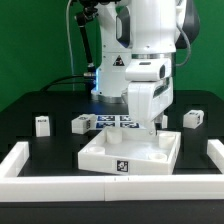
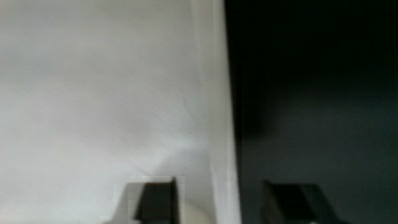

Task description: Assemble square table

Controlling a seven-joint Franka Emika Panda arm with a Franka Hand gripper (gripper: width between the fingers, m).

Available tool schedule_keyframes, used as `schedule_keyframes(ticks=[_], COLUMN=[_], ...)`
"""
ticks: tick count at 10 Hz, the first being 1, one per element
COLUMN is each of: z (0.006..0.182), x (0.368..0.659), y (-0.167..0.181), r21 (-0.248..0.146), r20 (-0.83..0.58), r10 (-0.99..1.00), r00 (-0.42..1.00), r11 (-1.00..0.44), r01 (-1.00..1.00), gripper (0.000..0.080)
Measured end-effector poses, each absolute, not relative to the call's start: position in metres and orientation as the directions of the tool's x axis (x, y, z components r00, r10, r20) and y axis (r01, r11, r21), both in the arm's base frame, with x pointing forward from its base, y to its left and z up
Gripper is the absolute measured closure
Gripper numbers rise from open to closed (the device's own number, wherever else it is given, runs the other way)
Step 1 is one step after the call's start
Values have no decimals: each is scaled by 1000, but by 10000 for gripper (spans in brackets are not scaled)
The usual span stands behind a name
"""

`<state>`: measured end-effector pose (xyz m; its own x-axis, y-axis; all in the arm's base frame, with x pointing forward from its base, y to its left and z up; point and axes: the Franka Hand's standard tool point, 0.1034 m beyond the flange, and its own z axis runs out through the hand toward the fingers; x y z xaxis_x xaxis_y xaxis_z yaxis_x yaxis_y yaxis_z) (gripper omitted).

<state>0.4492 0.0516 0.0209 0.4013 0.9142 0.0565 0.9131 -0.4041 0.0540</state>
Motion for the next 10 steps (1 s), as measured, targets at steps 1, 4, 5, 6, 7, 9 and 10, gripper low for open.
schedule_keyframes(ticks=[1, 4, 5, 6, 7, 9, 10], z=[21, 21, 21, 21, 21, 21, 21], x=[449, 449, 449, 449, 449, 449, 449], y=[52, 51, 51, 51, 51, 51, 51], r21=[54, 53, 53, 53, 53, 53, 53], r20=[57, 56, 56, 56, 56, 56, 56], r10=[915, 914, 914, 914, 914, 914, 914], r00=[400, 401, 401, 401, 401, 401, 401], r11=[-403, -404, -404, -404, -404, -404, -404], r01=[914, 913, 913, 913, 913, 913, 913], gripper=[719, 742, 742, 742, 742, 742, 742])
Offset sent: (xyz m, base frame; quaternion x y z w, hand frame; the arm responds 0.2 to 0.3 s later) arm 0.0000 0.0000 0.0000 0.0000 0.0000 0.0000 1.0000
